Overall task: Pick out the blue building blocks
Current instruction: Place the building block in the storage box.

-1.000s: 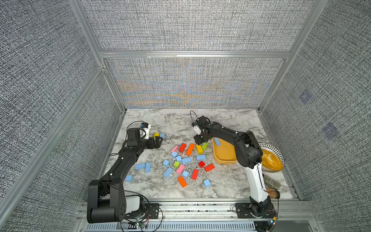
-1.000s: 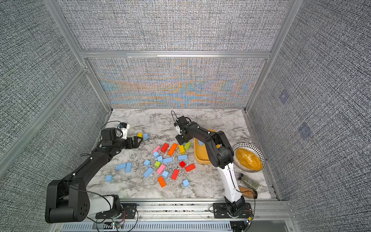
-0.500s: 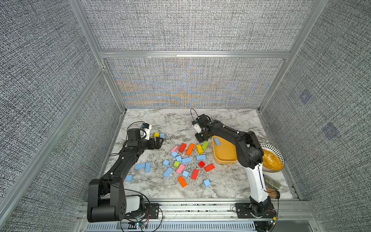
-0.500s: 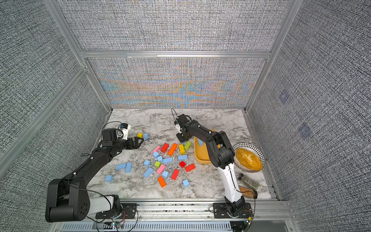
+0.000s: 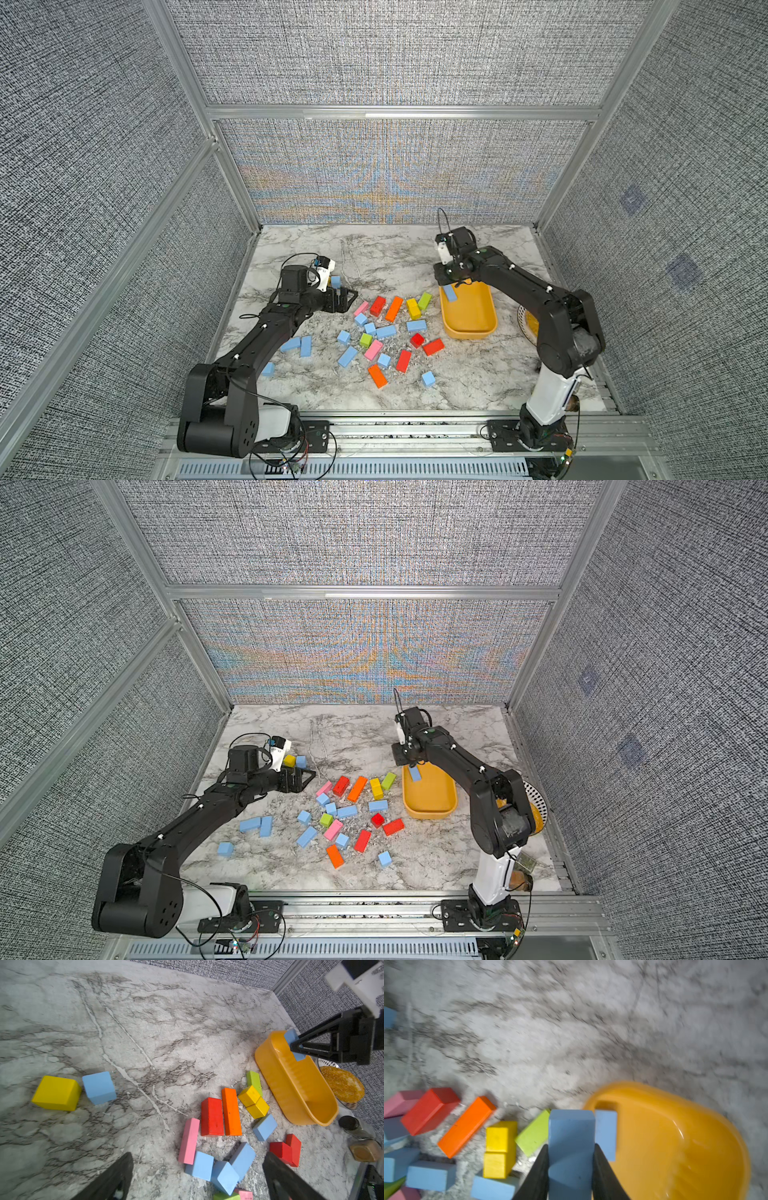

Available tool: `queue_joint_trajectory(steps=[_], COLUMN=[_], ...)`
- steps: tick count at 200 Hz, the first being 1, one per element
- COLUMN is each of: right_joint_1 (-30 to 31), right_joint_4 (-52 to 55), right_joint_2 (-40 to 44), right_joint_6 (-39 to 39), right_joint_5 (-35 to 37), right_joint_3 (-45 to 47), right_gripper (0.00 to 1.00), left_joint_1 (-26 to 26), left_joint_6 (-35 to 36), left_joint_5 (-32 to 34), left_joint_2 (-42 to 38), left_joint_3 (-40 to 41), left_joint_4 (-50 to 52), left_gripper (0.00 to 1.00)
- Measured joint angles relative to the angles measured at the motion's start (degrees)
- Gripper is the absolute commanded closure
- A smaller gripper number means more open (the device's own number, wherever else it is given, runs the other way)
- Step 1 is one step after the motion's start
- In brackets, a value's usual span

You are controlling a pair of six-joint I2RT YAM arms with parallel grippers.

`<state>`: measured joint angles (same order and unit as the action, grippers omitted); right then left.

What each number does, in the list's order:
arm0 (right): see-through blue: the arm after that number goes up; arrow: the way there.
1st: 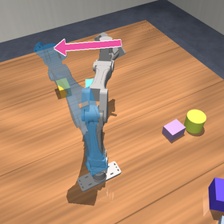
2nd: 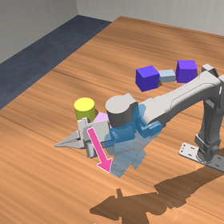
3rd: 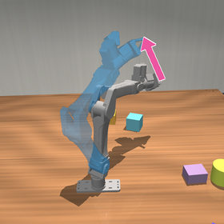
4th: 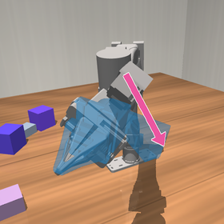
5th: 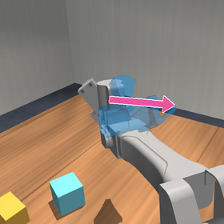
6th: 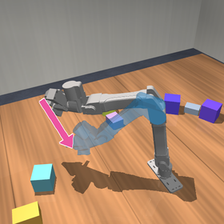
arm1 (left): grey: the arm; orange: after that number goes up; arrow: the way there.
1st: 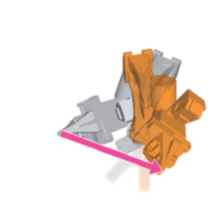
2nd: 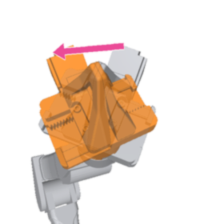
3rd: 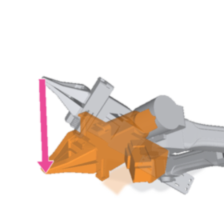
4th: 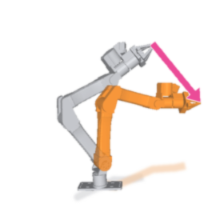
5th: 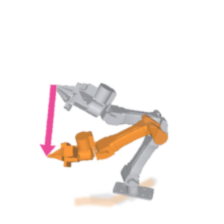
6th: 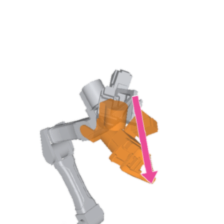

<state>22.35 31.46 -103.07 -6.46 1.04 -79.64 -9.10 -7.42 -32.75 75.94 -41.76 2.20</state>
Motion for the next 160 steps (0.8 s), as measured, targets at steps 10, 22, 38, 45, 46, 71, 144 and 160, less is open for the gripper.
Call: queue_joint_trajectory(steps=[10,22,38,45,46,71,144,160], right_joint_1=[-1.7,-3.2,-4.8,-5.3,-5.4,-6.6,-7.3,-7.3], right_joint_4=[-0.4,-0.6,-1.6,-2.2,-2.3,-4.7,-7.6,-8.1], right_joint_2=[1.4,2.0,1.3,0.5,0.4,-2.7,-8.8,-8.4], right_joint_6=[-1.2,-1.8,-2.6,-2.8,-2.8,-3.5,-3.2,-3.2], right_joint_5=[0.4,0.2,0.0,0.0,0.0,0.1,1.4,0.7], right_joint_3=[3.1,5.7,7.6,7.8,7.8,7.3,4.3,4.9], right_gripper=[0.75,0.75,0.75,0.75,0.75,0.75,0.71,0.68], left_joint_1=[-0.5,-0.6,-0.8,-0.8,-0.9,-0.9,-0.9,-0.9], left_joint_6=[-0.1,-0.1,-0.1,-0.1,-0.1,0.0,1.1,1.2], left_joint_5=[-0.3,-0.4,-0.4,-0.4,-0.4,-0.3,-0.2,-0.2], left_joint_2=[0.1,0.1,0.1,0.1,0.1,0.1,0.5,0.6], left_joint_3=[0.0,0.0,0.0,-0.1,-0.1,-0.3,-0.7,-0.8], left_joint_4=[-0.1,-0.1,-0.1,0.0,0.0,0.0,0.3,0.3], left_gripper=[0.01,0.02,0.01,0.02,0.02,0.02,0.02,0.02])
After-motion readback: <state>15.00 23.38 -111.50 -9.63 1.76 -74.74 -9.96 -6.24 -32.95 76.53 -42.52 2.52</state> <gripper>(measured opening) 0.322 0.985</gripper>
